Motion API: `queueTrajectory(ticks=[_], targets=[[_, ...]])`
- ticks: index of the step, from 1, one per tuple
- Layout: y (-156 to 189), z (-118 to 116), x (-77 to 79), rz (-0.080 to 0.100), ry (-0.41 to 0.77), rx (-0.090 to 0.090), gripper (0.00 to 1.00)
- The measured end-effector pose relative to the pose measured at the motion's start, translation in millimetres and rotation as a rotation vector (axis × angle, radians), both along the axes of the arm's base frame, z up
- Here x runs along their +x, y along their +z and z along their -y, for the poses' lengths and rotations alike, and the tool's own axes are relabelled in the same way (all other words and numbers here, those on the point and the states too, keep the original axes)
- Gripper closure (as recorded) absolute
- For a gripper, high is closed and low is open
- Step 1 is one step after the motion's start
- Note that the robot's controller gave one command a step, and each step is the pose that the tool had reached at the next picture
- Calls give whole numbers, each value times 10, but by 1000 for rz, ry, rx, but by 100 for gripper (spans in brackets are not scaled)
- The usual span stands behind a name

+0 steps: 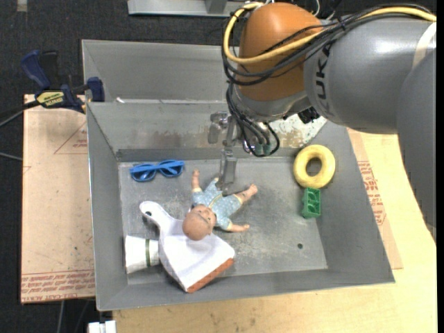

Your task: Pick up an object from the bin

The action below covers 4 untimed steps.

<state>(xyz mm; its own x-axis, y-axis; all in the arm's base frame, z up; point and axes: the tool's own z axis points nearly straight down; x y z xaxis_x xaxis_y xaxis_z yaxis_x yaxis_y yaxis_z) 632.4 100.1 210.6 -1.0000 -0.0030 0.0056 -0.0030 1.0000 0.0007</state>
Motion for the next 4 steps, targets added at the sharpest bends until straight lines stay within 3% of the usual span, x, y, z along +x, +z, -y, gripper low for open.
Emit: queueTrajectory(ticks=[1, 2, 4], targets=[[52, 4, 11, 7, -2, 1, 0], [-430, 7, -283, 9, 63, 1, 0], [-1199, 228, -242, 11, 464, 2, 0]])
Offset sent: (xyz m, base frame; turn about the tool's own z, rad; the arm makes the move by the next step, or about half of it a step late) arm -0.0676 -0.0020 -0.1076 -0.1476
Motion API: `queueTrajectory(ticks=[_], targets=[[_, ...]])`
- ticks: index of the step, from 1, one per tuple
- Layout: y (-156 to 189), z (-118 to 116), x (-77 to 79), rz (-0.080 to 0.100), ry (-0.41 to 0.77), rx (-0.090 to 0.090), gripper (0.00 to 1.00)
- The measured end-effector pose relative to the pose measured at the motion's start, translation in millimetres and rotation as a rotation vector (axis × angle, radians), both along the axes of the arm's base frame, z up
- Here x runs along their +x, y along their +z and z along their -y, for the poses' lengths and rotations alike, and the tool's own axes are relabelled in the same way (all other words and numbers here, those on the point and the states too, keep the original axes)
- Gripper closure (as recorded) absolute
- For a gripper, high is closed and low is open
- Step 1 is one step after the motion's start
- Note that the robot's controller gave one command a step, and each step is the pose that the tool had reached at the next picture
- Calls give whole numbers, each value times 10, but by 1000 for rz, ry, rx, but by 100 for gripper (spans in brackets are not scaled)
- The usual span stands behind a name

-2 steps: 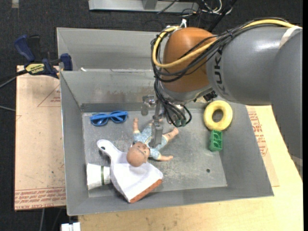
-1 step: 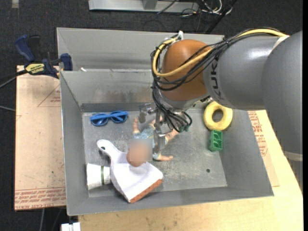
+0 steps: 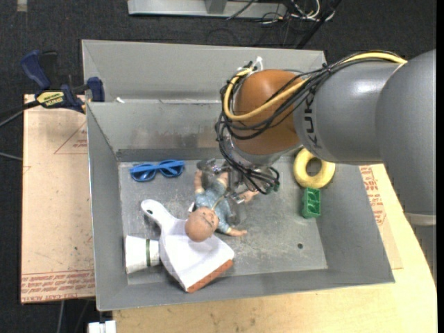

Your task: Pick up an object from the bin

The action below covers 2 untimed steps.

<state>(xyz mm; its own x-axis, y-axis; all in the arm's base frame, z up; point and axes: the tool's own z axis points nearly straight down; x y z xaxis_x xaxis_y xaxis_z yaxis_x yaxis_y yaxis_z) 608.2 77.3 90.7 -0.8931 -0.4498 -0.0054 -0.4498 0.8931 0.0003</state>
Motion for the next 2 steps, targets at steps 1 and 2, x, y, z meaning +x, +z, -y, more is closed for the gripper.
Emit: queueTrajectory(ticks=[1, 2], targets=[[-125, -43, -131, -1, 33, 0, 0], [-172, -202, -112, 3, 205, -2, 100]])
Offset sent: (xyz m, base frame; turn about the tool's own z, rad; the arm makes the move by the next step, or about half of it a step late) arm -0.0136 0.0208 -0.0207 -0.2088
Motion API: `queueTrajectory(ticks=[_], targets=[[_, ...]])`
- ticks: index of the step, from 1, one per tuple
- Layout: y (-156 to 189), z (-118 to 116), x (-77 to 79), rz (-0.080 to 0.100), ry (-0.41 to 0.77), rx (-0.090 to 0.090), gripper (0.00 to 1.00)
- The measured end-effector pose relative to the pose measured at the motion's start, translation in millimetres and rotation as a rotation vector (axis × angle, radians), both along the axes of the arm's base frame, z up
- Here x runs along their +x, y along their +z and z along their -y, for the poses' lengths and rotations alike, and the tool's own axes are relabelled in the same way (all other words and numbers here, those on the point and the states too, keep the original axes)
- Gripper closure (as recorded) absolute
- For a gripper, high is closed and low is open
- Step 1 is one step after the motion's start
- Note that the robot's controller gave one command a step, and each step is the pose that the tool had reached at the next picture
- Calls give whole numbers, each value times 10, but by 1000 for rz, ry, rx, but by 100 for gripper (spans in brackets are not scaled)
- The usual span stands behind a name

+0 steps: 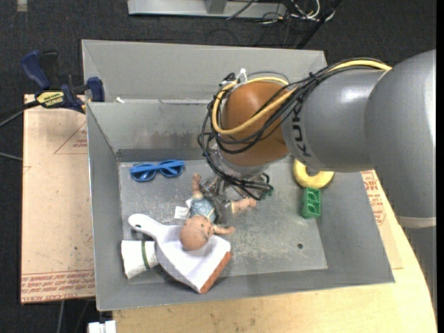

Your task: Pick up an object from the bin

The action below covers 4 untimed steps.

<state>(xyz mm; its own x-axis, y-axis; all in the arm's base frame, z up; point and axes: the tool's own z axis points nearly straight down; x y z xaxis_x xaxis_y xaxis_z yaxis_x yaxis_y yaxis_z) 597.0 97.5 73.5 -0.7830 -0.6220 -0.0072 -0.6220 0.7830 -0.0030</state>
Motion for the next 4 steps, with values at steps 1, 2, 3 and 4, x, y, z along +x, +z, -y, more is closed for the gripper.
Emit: queueTrajectory(ticks=[1, 2, 3, 4], targets=[[-1, 0, 0, 0, 0, 0, 100], [45, 0, 4, 1, 25, 2, 100], [491, 4, 26, -6, 48, 1, 100], [786, 101, 104, 9, 79, 3, 100]])
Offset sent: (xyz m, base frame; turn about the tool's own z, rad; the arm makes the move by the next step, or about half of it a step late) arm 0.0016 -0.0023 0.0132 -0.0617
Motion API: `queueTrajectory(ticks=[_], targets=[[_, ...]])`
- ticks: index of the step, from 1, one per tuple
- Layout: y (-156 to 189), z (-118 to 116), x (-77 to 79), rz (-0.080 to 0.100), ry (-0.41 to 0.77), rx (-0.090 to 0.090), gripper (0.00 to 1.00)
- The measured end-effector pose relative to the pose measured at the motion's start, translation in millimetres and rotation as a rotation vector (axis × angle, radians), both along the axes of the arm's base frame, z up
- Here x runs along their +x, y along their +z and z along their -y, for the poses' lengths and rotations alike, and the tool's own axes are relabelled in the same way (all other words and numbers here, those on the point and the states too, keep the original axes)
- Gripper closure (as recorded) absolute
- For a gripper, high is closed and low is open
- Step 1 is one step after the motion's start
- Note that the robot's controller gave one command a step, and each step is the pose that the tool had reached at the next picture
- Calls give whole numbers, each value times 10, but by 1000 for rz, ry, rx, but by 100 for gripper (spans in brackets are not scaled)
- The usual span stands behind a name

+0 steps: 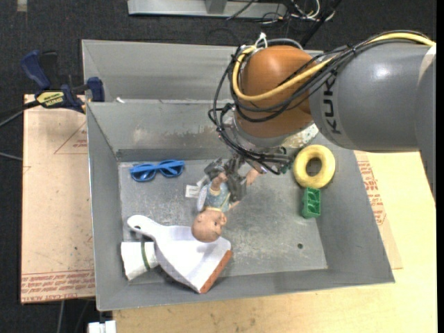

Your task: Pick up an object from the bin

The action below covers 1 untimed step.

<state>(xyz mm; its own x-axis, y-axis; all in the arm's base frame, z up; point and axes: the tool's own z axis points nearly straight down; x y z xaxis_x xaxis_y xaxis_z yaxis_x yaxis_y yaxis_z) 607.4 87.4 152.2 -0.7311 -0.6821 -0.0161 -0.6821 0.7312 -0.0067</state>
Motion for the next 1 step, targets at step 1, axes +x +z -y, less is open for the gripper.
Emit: queueTrajectory(ticks=[1], targets=[[671, -18, -33, -12, 10, 0, 100]])
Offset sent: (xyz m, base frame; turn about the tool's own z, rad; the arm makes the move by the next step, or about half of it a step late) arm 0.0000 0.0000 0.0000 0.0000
